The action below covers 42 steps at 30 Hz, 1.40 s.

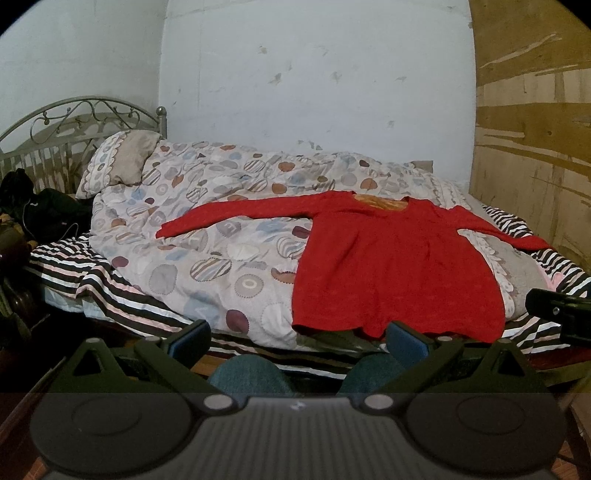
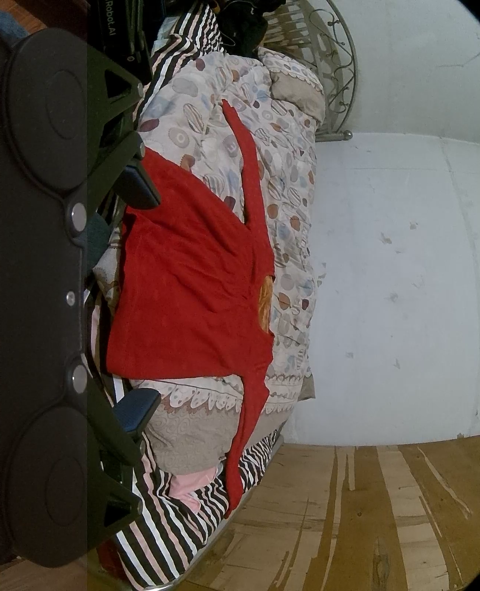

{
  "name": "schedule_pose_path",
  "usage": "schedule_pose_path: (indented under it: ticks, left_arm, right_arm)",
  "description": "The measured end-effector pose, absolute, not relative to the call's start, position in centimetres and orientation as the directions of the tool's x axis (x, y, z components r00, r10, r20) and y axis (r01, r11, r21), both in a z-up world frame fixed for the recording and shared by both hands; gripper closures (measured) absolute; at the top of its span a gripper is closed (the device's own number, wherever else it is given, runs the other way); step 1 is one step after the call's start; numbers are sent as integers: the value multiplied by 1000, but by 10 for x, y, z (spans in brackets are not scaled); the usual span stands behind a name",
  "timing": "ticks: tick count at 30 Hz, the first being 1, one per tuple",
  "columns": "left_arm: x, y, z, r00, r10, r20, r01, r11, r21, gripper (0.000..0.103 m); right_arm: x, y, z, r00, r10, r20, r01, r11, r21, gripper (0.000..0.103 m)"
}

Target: Fold small clothes

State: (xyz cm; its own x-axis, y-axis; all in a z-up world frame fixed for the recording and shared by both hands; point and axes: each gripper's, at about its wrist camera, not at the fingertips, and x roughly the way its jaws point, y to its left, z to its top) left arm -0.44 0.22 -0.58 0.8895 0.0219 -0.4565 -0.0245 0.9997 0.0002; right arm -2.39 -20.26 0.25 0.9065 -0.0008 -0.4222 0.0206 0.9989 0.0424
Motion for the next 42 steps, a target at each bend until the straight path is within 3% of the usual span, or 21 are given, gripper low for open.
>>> schedule_pose_path:
  ticks: [13, 22, 31, 42]
  left_arm:
    - [-8, 6, -14, 881, 24, -473, -26, 1000, 2, 1]
    - [11, -5, -11, 823, 16, -568, 29, 997, 70, 1]
    - [52, -20, 16, 816, -2, -578, 58, 995, 78, 1]
    - [156, -41, 40, 797, -59, -601, 106, 994, 42, 0]
  right_arm:
    - [-24, -202, 1, 905, 0, -426, 20, 999, 41, 0]
    - [-20, -198, -2, 890, 26, -455, 3, 998, 63, 0]
    - [3, -217, 27, 888, 0, -459, 36, 997, 71, 0]
    - [49, -259, 35, 842, -143, -520, 187, 982, 33, 0]
